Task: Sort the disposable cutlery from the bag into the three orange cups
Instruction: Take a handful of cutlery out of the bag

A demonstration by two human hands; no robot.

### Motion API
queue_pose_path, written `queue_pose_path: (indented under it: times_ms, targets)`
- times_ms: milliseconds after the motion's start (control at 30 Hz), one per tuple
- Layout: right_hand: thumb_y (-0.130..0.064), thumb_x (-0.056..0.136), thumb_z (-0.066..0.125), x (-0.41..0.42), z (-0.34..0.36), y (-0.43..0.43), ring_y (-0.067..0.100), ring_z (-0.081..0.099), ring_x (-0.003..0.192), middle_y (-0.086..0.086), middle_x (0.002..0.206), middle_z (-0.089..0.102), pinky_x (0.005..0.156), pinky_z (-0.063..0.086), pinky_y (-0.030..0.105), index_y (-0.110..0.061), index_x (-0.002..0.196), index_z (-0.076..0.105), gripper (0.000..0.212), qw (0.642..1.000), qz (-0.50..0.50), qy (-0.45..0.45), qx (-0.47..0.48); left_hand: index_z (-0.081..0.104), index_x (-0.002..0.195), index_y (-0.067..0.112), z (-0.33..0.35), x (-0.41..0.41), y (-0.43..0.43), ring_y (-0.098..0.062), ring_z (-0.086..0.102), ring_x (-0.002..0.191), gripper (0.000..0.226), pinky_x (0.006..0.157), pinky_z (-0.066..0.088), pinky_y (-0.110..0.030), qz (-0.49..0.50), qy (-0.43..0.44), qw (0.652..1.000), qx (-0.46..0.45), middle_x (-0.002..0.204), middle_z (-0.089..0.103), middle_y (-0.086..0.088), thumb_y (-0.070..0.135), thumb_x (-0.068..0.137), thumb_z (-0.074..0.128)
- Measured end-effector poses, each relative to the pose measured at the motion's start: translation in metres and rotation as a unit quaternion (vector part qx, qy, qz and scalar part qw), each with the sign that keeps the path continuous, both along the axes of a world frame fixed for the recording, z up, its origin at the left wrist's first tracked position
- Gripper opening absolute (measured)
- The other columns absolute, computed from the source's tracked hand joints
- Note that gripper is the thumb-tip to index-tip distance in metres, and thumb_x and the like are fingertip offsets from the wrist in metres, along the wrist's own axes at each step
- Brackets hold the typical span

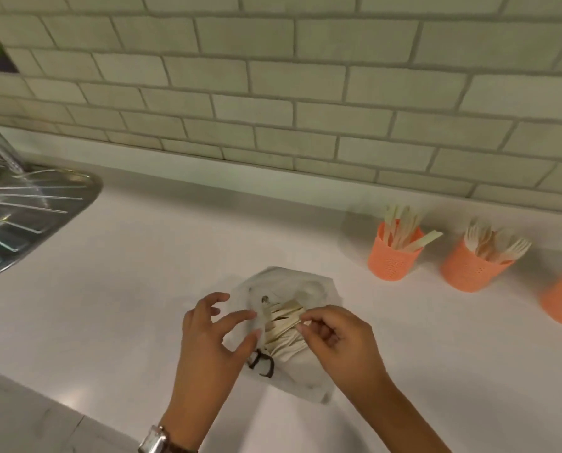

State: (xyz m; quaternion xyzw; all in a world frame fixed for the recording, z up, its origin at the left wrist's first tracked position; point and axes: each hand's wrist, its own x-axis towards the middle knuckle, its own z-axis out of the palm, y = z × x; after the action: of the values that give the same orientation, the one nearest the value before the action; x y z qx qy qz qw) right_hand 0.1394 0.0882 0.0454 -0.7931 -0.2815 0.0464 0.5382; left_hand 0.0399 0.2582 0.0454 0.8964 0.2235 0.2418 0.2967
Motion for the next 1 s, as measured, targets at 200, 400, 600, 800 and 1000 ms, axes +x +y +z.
queue_pose_path:
  times_ms: [200,400,600,800,1000]
  targets:
    - [-0.006,0.085,0.06,0.007,-0.01,0.024,0.011,0.062,0.091,-0.007,0.096,0.06,0.082,0.051,0.016,-0.013,0.102,0.069,0.02,0.978,0.132,0.016,-0.159,0.064,0.105,0.042,-0.009,0.012,-0.003,-0.013,0.047,0.093,0.048,0.074,0.035,-0.009,0.009,0.022,0.997,-0.07,0.129,0.034,0.009,0.037,0.061,0.083]
    - [-0.006,0.077,0.065,0.033,0.006,0.012,0.016,0.048,0.125,-0.004,0.148,0.036,0.097,0.042,0.022,-0.027,0.146,0.025,0.083,0.911,0.138,-0.047,-0.385,0.059,0.12,0.029,0.0,0.02,0.005,0.002,0.051,0.067,0.051,0.058,0.041,-0.002,-0.027,0.105,0.987,-0.12,0.133,0.036,0.008,0.002,0.076,0.059]
    - [-0.015,0.065,0.08,0.048,0.04,0.007,0.015,0.046,0.124,-0.005,0.143,0.038,0.09,0.05,0.03,-0.034,0.148,0.005,0.113,0.899,0.142,-0.07,-0.408,0.05,0.124,0.032,0.021,0.002,0.004,-0.007,0.054,0.057,0.058,0.048,0.039,-0.011,-0.016,0.104,0.99,-0.092,0.13,0.025,0.014,0.006,0.075,0.063]
    - [-0.006,0.07,0.074,0.058,0.038,0.001,0.008,0.058,0.087,-0.007,0.122,0.058,0.078,0.047,0.02,-0.026,0.137,0.046,0.075,0.92,0.13,-0.047,-0.367,0.043,0.129,0.034,0.023,-0.003,0.0,-0.007,0.056,0.063,0.061,0.05,0.041,-0.011,-0.03,0.115,0.987,-0.111,0.136,0.022,0.012,0.009,0.076,0.061]
    - [0.0,0.079,0.056,0.047,0.035,0.0,0.012,0.059,0.084,-0.003,0.114,0.063,0.072,0.045,0.013,-0.02,0.13,0.054,0.055,0.931,0.13,-0.092,-0.328,0.039,0.133,0.034,0.024,-0.003,-0.011,-0.007,0.058,0.076,0.066,0.057,0.047,-0.013,-0.039,0.096,0.985,-0.137,0.136,0.023,0.013,0.008,0.077,0.06]
